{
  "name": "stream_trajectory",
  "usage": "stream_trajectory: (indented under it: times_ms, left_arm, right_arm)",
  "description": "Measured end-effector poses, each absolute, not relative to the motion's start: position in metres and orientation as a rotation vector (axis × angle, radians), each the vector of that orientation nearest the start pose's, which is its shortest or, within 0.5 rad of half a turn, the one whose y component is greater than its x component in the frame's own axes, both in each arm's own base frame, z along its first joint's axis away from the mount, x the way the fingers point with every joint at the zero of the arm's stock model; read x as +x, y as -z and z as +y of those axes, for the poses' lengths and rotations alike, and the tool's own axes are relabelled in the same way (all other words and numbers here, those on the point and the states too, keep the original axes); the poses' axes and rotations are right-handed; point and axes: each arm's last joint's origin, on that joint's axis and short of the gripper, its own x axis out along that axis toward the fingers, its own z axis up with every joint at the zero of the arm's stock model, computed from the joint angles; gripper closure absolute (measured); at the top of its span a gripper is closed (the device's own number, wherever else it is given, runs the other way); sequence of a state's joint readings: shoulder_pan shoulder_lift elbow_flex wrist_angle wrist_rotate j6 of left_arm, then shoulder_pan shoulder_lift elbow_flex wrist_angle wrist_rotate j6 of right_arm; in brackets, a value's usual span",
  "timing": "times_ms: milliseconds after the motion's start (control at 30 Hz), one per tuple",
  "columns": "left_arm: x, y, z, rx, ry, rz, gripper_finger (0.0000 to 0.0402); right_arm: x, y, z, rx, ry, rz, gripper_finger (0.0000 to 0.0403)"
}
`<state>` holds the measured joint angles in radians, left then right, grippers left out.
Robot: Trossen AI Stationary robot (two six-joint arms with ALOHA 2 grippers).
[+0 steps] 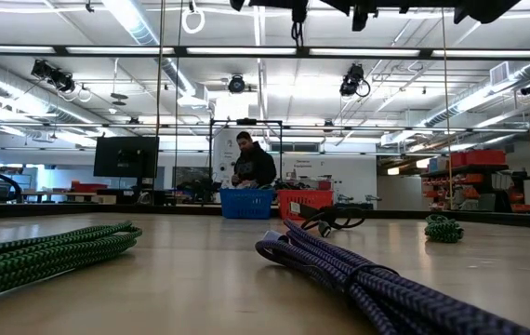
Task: Pick & Place USB Port
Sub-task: Put the black charger cable into the red bin
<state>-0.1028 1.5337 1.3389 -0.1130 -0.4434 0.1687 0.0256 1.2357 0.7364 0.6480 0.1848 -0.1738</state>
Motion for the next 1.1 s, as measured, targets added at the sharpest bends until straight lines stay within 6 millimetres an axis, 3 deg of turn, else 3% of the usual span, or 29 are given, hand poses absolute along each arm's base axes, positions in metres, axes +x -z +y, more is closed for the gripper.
stream_trajectory:
  times_ms: [367,567,867,1100]
  left_arm:
    - [0.349,-0.35,-0.028,0.26,-0.327,0.345,0.03]
    - [0.346,-0.345,-0.033,0.252,-0.31,0.387,0.0299]
    - [0.345,-0.345,-0.041,0.258,-0.288,0.386,0.0299]
    - [0.348,-0.343,-0.042,0.255,-0.289,0.385,0.0299]
  right_arm:
    - [0.268,-0.3,-0.031,-0.134,0.301,-0.07,0.0399]
    - [0.259,-0.291,-0.074,-0.091,0.42,0.022,0.0399]
    - [0.236,-0.285,-0.141,0.116,0.431,0.0,0.0399]
    - [0.251,-0.257,-0.171,0.22,0.41,0.003,0.0399]
